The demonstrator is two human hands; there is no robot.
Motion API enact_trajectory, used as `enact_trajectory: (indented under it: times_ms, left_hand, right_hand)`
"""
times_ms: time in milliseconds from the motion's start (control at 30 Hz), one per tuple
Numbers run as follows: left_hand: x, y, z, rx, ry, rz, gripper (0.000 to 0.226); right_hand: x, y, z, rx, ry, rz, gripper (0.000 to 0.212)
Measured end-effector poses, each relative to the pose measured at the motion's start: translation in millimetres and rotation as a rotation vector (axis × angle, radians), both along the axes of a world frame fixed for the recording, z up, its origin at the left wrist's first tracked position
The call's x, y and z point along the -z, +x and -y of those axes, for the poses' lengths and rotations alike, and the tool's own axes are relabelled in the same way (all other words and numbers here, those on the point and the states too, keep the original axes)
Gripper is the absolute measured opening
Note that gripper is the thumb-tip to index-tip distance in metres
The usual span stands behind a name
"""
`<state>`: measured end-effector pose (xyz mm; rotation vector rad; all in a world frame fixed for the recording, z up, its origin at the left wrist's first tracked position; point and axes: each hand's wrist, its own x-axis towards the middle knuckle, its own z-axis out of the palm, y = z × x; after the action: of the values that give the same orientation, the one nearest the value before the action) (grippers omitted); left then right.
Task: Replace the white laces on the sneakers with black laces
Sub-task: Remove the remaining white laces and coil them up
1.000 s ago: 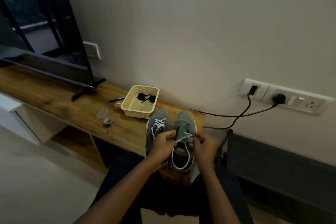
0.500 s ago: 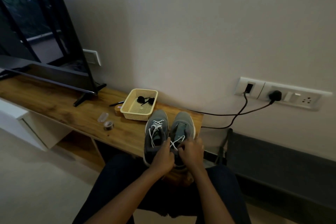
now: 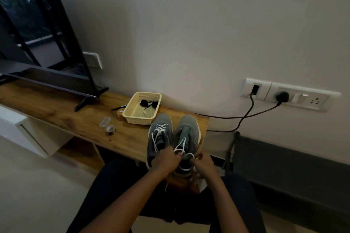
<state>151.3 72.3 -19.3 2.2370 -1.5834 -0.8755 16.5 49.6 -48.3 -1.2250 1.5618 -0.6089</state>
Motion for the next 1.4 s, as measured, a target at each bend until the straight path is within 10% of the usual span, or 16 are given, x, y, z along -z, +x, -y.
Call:
enact_trajectory:
  times_ms: [467,833,1033,1133,1267,1400]
  left_hand:
    - [-23.7,4.1,22.3,-0.098,-0.385,-0.312,0.014]
    - [-2.3,5.2,23.5,0.285,-0.360,0.109,0.030]
    - [-1.6,11.4,-17.7,-0.276,-0.533,-0.356,0.020]
    - [20.0,-0.8,-51.5,-0.652,-0.280,-0.793,0.014]
    - [46.2,-6.1,-62.5,-0.964,0.204,-1.144,0.009]
    - [64.4,1.3,-48.2,-0.844,0.210,-1.068,0.015]
  right_hand:
    - [-13.0,11.5,4.1,0.279,-0.340,0.325,0.015]
    - [1.7,27.8,0.4,-0.213,-0.630,-0.484,0.022]
    - [2.3,30.7,-1.8,-0.341,-0.523,-0.676,0.052]
    - [0.8,32.1,-2.7,-0.345,-0.535,-0.664,0.054]
    - [0.2,28.3,-2.4,-0.022,-0.579,-0.260,0.038]
    - [-0.8,15.1,0.6,0.343,-0.374,0.048,0.038]
